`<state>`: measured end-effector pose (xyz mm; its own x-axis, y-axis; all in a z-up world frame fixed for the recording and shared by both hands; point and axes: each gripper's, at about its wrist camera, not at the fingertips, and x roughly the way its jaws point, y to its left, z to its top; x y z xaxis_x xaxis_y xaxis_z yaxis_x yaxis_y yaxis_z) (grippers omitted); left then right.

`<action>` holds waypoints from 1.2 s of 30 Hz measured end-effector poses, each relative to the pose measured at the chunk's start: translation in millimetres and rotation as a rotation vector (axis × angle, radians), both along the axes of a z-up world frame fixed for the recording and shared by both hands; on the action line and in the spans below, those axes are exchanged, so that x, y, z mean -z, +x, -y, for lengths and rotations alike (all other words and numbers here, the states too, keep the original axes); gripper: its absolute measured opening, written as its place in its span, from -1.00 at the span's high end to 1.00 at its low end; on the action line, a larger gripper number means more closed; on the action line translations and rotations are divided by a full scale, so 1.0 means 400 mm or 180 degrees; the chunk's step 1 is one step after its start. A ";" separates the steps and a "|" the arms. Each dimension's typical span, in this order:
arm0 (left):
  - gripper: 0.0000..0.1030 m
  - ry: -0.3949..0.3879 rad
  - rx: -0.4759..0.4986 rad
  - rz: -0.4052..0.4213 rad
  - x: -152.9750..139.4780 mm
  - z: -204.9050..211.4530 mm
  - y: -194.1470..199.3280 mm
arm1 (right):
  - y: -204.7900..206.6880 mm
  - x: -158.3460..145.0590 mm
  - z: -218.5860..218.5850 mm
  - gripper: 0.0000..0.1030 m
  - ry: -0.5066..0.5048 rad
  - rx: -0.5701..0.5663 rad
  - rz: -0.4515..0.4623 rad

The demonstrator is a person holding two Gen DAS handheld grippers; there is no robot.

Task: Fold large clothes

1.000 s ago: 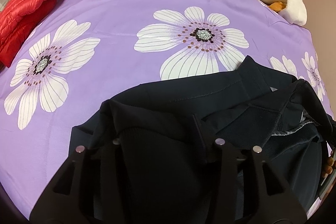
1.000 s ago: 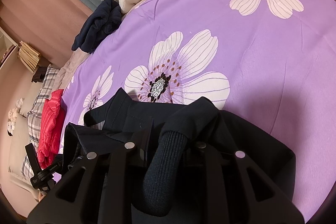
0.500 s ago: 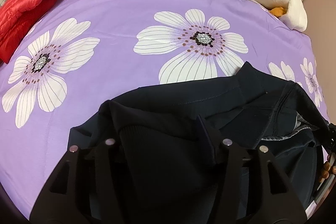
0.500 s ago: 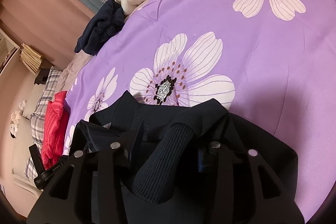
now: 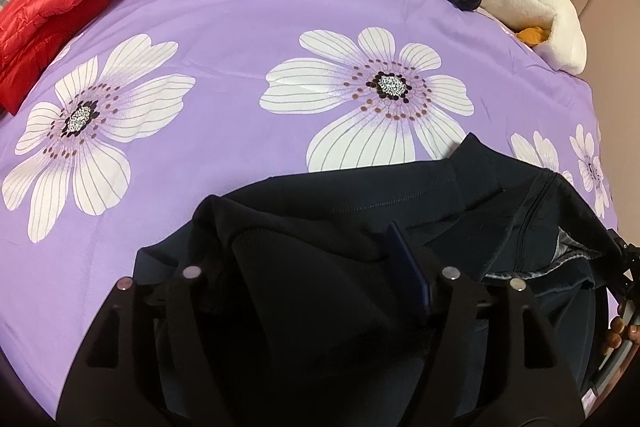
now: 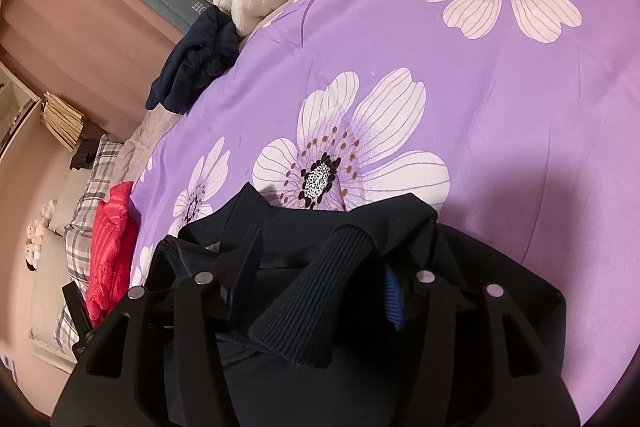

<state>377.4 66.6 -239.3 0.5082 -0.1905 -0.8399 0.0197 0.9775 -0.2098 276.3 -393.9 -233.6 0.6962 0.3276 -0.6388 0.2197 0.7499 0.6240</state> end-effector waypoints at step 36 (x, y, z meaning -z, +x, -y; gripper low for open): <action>-0.85 0.0057 -0.0519 0.0373 -0.080 -0.096 0.050 | 0.015 -0.060 0.114 -0.54 0.0247 0.0654 0.0356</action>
<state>397.3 105.1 -207.5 0.6256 -0.0833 -0.7757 -0.1160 0.9733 -0.1980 282.4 -439.4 -209.5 0.8182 0.2168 -0.5325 0.2891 0.6454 0.7070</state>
